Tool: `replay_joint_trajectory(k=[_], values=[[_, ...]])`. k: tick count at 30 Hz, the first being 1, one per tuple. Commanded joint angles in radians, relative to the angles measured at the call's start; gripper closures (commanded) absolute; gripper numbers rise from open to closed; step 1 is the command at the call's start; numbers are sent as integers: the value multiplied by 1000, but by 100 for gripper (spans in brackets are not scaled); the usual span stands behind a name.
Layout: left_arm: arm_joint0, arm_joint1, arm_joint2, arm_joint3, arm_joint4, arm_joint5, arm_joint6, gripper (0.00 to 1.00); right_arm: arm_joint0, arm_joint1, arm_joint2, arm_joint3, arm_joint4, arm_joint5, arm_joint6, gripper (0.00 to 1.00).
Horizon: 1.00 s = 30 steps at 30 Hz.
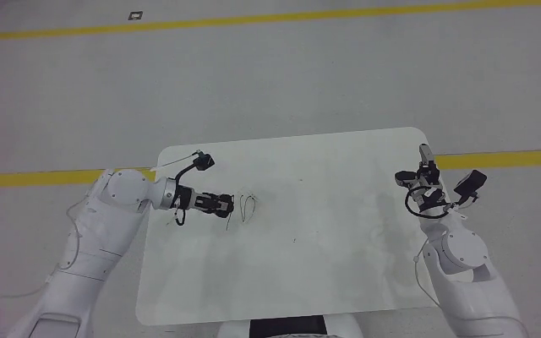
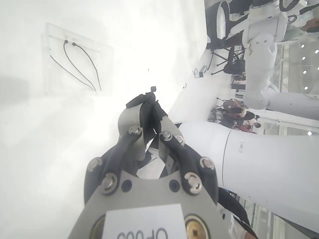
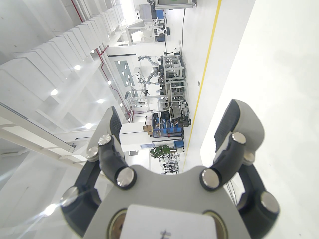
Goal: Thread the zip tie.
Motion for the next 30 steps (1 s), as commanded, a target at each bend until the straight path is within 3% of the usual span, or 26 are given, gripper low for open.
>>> replay_joint_trajectory(k=[1,4,6,10,13,20,23,26,30], values=[[0,0,0,0,0,0,0,100,0,0,0,0,0,0,0,0],[4,-1,4,6,-12,8,15,100,0,0,0,0,0,0,0,0],[-8,-2,8,38,-30,19,27,100,0,0,0,0,0,0,0,0],[-46,2,37,96,-144,0,0,100,0,0,0,0,0,0,0,0],[-70,20,65,123,-230,0,0,100,0,0,0,0,0,0,0,0],[-103,81,150,128,-419,0,0,100,0,0,0,0,0,0,0,0],[-119,105,190,151,-489,0,0,100,0,0,0,0,0,0,0,0],[-140,118,231,174,-549,0,0,100,0,0,0,0,0,0,0,0],[-140,118,231,174,-549,0,0,100,0,0,0,0,0,0,0,0]])
